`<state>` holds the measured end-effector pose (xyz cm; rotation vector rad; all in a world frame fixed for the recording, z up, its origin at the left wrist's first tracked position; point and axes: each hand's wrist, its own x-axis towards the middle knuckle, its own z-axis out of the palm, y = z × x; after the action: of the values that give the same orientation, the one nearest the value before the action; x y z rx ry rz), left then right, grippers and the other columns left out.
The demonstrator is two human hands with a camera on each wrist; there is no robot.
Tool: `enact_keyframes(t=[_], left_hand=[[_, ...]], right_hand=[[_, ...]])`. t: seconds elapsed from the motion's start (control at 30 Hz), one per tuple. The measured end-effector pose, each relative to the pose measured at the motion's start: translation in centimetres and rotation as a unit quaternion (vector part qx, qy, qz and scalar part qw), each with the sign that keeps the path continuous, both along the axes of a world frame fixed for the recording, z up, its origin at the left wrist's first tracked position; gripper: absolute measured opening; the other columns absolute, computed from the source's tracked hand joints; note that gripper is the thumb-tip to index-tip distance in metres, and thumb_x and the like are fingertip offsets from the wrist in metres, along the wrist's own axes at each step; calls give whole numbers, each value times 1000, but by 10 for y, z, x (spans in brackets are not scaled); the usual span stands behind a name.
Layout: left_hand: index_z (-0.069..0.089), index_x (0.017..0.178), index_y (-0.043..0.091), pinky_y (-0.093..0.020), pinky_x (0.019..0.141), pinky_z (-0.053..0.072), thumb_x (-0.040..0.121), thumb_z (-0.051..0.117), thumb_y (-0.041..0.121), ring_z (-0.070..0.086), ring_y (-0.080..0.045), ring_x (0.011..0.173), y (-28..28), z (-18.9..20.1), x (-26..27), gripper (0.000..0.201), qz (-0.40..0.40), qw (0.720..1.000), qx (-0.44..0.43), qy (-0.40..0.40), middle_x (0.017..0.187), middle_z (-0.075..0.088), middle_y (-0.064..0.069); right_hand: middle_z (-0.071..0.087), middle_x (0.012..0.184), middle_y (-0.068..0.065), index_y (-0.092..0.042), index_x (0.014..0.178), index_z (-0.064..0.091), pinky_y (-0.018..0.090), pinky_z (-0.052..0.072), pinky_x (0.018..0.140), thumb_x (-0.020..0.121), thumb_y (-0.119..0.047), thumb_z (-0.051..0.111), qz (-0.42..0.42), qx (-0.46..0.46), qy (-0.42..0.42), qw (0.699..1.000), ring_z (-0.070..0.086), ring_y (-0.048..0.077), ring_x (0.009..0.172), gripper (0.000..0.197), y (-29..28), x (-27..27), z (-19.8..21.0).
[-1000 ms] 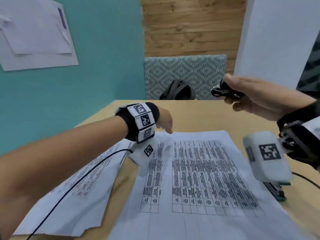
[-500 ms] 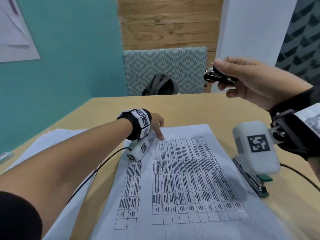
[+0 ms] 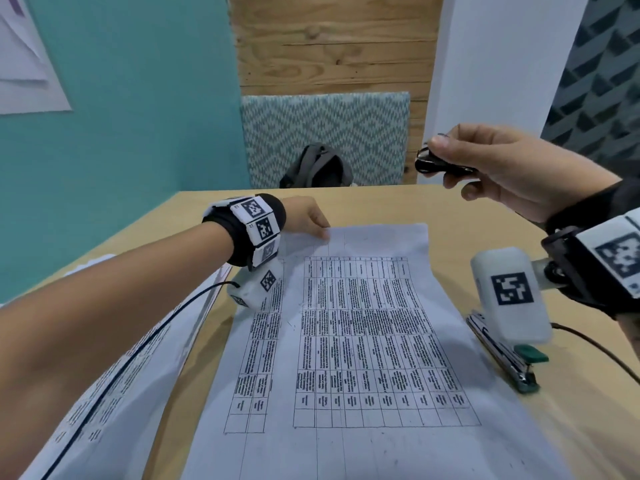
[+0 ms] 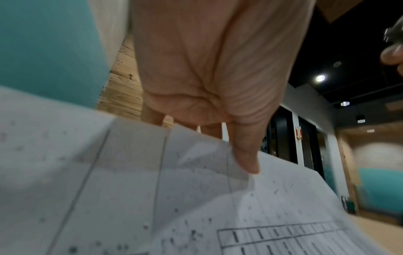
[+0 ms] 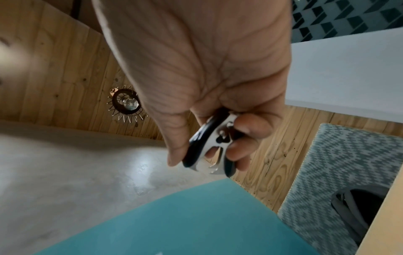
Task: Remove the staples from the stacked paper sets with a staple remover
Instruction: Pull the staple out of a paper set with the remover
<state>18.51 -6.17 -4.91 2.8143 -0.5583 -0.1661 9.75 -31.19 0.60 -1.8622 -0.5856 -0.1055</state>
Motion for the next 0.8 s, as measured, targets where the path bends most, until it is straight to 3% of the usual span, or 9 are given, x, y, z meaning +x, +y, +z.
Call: enact_keyframes(t=[0.1, 0.2, 0.27, 0.33, 0.4, 0.47, 0.53, 0.63, 0.8], left_hand=[[68, 108, 9, -4, 60, 35, 92, 57, 25, 52, -10, 82, 1, 17, -8, 25, -6, 1000, -22, -13, 93, 62, 1], [65, 95, 12, -11, 52, 31, 93, 55, 24, 42, -8, 59, 0, 41, -16, 17, -7, 998, -35, -58, 75, 53, 1], [64, 97, 17, -10, 56, 34, 94, 53, 25, 43, -3, 59, -1, 61, -22, 14, 8, 994, -44, -97, 77, 55, 6], [65, 104, 16, -16, 71, 38, 94, 52, 27, 47, 0, 66, -1, 84, -29, 19, 22, 988, -63, -138, 89, 59, 6], [66, 109, 13, -23, 80, 38, 93, 53, 28, 50, -4, 72, -1, 108, -37, 25, 38, 979, -82, -182, 96, 60, 5], [65, 112, 14, -23, 79, 37, 93, 53, 28, 50, -7, 74, 1, 131, -47, 27, 53, 967, -93, -229, 97, 59, 4], [63, 116, 13, -19, 74, 37, 93, 52, 28, 49, -7, 73, 2, 151, -58, 29, 58, 954, -97, -278, 102, 61, 0], [57, 123, 18, -20, 74, 36, 95, 47, 32, 49, -8, 85, 3, 172, -75, 32, 70, 931, -106, -342, 111, 60, 0], [57, 109, 22, -11, 70, 39, 98, 42, 30, 49, -8, 80, 2, 187, -102, 20, 37, 916, -135, -377, 98, 52, 7]], right_hand=[[61, 82, -3, -18, 78, 50, 18, 36, 53, 58, -54, 64, -39, -32, -10, 999, 50, 5, 62, 43, 3, 0, -2], [59, 84, 2, -9, 94, 56, 20, 35, 54, 75, -41, 64, -69, -66, -28, 995, 49, 6, 62, 38, 2, 3, -5], [62, 83, -2, -6, 102, 56, 22, 35, 56, 83, -31, 62, -87, -69, -29, 993, 48, 8, 65, 33, 0, 4, -5], [64, 90, 0, -7, 99, 56, 23, 36, 57, 82, -36, 62, -95, -61, -24, 993, 51, 8, 67, 34, -2, 3, -4], [67, 94, 1, -13, 87, 57, 22, 38, 56, 70, -49, 62, -101, -47, -26, 993, 56, 6, 65, 39, -3, 1, -1], [68, 97, 2, -20, 78, 56, 20, 40, 55, 65, -53, 61, -110, -35, -37, 993, 59, 4, 65, 35, -5, 0, 3], [67, 99, 4, -22, 77, 56, 17, 42, 52, 75, -45, 61, -116, -23, -61, 991, 59, 4, 66, 23, -7, -2, 7], [66, 95, -2, -20, 80, 58, 10, 44, 49, 80, -39, 61, -117, 0, -102, 988, 59, -2, 62, 20, -10, -4, 11], [59, 89, -12, -26, 67, 58, 13, 46, 51, 65, -44, 68, -84, 91, -140, 982, 61, 2, 61, 20, -9, -16, 23]])
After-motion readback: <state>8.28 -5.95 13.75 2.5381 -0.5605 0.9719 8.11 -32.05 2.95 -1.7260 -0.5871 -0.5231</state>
